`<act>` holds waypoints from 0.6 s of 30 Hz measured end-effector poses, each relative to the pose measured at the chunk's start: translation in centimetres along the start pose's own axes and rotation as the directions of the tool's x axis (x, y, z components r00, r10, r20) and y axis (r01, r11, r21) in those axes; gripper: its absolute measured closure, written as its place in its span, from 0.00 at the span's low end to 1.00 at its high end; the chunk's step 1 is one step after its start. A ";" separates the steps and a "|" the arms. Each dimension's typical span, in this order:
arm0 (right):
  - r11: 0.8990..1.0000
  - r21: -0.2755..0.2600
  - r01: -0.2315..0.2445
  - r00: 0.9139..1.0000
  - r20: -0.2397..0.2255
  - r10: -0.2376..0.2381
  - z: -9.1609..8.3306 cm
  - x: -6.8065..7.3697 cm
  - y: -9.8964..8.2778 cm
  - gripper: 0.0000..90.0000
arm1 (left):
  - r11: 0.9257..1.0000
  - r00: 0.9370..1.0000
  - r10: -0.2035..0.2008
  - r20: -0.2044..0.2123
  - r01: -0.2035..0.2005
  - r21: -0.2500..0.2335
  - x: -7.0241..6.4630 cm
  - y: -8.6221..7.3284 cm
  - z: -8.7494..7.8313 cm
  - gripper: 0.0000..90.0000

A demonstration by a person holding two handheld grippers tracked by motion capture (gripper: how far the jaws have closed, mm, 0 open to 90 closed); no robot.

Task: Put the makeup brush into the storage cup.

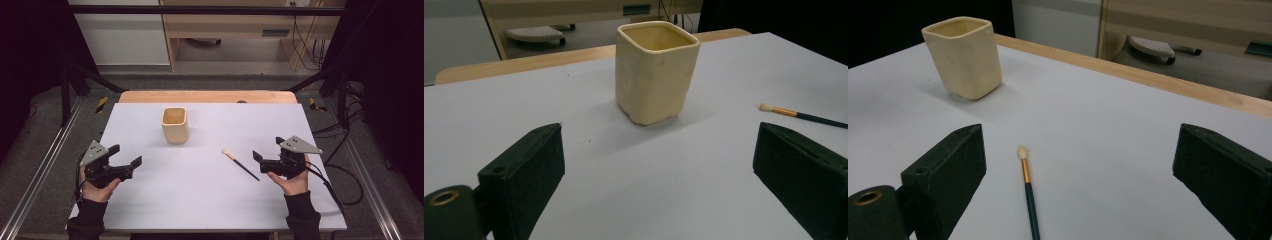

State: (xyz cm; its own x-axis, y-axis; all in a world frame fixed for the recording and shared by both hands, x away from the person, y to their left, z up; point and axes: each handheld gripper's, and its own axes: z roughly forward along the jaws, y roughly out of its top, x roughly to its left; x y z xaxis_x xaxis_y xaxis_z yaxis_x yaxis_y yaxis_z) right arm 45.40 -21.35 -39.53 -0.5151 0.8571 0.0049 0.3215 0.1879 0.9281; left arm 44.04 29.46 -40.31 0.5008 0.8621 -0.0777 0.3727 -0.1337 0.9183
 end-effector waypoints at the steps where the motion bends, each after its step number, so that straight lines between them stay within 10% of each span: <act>1: 1.000 0.010 0.003 1.000 0.003 -0.003 0.0 0.0 0.0 0.08 | 1.000 1.000 0.001 0.000 -0.001 0.003 0.0 -0.1 0.1 0.07; 18: 0.997 0.083 0.005 1.000 -0.012 -0.004 1.2 0.3 -0.3 0.11 | 0.999 1.000 0.008 0.008 -0.008 0.036 -0.6 -1.0 0.8 0.07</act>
State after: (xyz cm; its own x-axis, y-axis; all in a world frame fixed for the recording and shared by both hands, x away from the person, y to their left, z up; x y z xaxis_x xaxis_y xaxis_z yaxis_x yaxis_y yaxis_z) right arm 46.10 -20.63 -40.29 -0.5257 0.8507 0.0057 0.3835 0.2310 0.8942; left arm 44.06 28.68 -41.47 0.5101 0.8570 -0.0735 0.3960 -0.1582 0.9045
